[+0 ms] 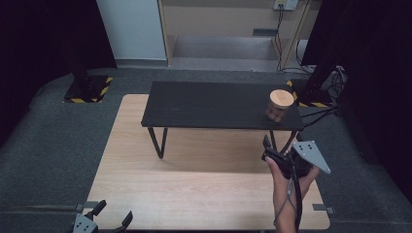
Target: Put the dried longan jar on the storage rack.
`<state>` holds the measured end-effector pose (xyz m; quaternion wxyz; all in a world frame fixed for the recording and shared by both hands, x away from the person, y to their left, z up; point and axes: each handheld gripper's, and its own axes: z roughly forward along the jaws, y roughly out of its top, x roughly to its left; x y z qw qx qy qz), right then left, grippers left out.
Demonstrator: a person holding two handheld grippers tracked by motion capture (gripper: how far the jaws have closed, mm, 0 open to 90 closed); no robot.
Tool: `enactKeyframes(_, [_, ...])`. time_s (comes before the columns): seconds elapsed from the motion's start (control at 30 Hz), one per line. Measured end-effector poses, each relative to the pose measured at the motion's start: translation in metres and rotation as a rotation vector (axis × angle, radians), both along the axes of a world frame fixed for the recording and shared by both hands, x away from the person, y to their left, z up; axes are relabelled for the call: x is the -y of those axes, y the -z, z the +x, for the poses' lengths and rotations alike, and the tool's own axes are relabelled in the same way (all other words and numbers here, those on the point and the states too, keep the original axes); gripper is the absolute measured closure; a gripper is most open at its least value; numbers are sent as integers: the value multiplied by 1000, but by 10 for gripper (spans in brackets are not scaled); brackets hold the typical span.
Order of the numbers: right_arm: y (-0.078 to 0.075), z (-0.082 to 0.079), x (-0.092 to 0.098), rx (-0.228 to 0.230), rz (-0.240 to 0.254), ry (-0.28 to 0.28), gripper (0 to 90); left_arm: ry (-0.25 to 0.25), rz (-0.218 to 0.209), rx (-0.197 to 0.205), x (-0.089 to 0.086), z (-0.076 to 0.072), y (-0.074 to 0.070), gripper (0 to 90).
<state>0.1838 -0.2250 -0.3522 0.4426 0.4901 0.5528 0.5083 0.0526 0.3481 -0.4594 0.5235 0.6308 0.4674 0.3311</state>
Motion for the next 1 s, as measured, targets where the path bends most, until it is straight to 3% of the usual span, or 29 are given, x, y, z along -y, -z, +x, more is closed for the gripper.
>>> enactKeyframes(0.2, [18, -18, -2, -17, 13, -16, 8, 4, 6, 4, 2, 4, 0, 19])
enactKeyframes(0.43, [57, -46, -1, -36, 48, -17, 10, -4, 22, 24, 2, 12, -4, 19])
enactKeyframes(0.8, [94, -70, 4, -30, 60, 9, 16, -30, 52, 52, -5, 25, -11, 19])
enactKeyframes(1.0, [101, -78, 6, -31, 52, 8, 16, -41, 59, 47, -8, 32, -9, 19])
